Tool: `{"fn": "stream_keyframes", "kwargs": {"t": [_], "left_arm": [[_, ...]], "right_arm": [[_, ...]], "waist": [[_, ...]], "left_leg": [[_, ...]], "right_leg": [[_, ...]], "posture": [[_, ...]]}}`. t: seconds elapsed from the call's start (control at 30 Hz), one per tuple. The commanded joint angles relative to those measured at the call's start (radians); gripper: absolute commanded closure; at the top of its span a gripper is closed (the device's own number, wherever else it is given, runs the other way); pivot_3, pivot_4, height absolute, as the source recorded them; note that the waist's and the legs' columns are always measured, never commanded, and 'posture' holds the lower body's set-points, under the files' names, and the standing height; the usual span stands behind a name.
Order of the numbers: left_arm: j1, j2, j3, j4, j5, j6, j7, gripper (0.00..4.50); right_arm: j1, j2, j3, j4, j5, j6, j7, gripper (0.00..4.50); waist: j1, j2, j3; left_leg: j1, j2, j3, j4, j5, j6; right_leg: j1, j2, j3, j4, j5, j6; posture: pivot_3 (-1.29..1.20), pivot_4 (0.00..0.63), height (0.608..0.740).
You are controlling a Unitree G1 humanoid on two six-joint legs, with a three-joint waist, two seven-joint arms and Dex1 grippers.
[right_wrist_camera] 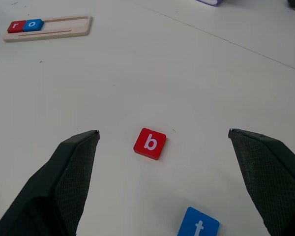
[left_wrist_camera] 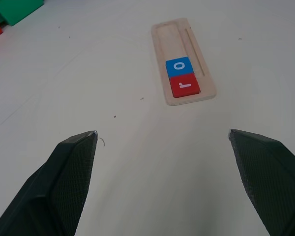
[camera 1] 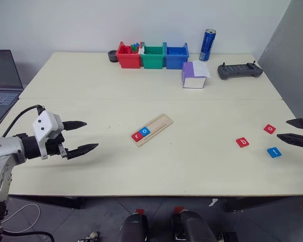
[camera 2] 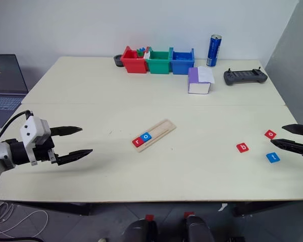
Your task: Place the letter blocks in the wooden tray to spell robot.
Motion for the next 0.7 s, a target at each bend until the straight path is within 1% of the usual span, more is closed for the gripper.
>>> {"fn": "stream_keyframes", "kwargs": {"t": [0.03, 0.27, 0.4, 0.5, 0.6, 0.7], "left_arm": [[-0.011, 0.000, 0.012, -0.018, 0.002, -0.017, 0.001, 0.00], [-0.003, -0.005, 0.012, -0.030, 0.004, -0.015, 0.003, 0.00], [0.023, -0.037, -0.001, -0.071, -0.003, 0.004, 0.026, 0.00], [0.063, -0.087, -0.030, -0.106, 0.023, -0.004, 0.066, 0.00], [0.069, -0.173, -0.087, -0.112, 0.063, -0.022, 0.138, 0.00], [0.046, -0.250, -0.132, -0.100, 0.096, -0.031, 0.200, 0.00]], "right_arm": [[-0.010, 0.000, -0.012, -0.026, -0.002, -0.019, -0.005, 0.03], [-0.022, 0.007, 0.009, -0.057, 0.001, -0.010, -0.012, 0.03], [-0.019, 0.014, 0.019, -0.131, 0.033, 0.027, -0.001, 0.03], [-0.008, 0.041, 0.044, -0.254, 0.063, 0.074, -0.015, 0.03], [-0.009, 0.119, 0.108, -0.444, 0.109, 0.138, -0.075, 0.03], [-0.035, 0.189, 0.156, -0.544, 0.128, 0.183, -0.141, 0.03]], "waist": [[0.000, 0.000, 0.000], [0.000, 0.000, 0.000], [0.000, 0.000, 0.000], [-0.001, 0.000, 0.000], [-0.001, 0.000, -0.001], [0.001, 0.000, -0.001]], "left_leg": [[0.000, 0.000, 0.000, 0.000, 0.000, 0.000], [0.000, 0.000, 0.000, 0.000, 0.000, 0.000], [0.000, 0.000, 0.000, 0.000, 0.000, 0.000], [0.000, 0.000, 0.000, 0.001, 0.000, 0.000], [0.001, 0.000, -0.001, 0.001, 0.000, 0.000], [0.000, 0.000, -0.003, 0.002, 0.000, 0.000]], "right_leg": [[0.000, 0.000, 0.000, 0.000, 0.000, 0.000], [0.000, 0.000, 0.000, 0.000, 0.000, 0.000], [0.000, 0.000, 0.000, 0.000, 0.000, 0.000], [0.001, 0.000, 0.000, 0.000, 0.000, 0.000], [0.001, 0.000, 0.000, 0.000, 0.000, 0.000], [0.002, 0.000, -0.002, 0.001, 0.001, 0.001]], "posture": [[0.00, 0.150, 0.740], [0.00, 0.150, 0.740], [0.00, 0.150, 0.740], [0.00, 0.150, 0.740], [0.00, 0.150, 0.740], [0.00, 0.150, 0.740]]}}
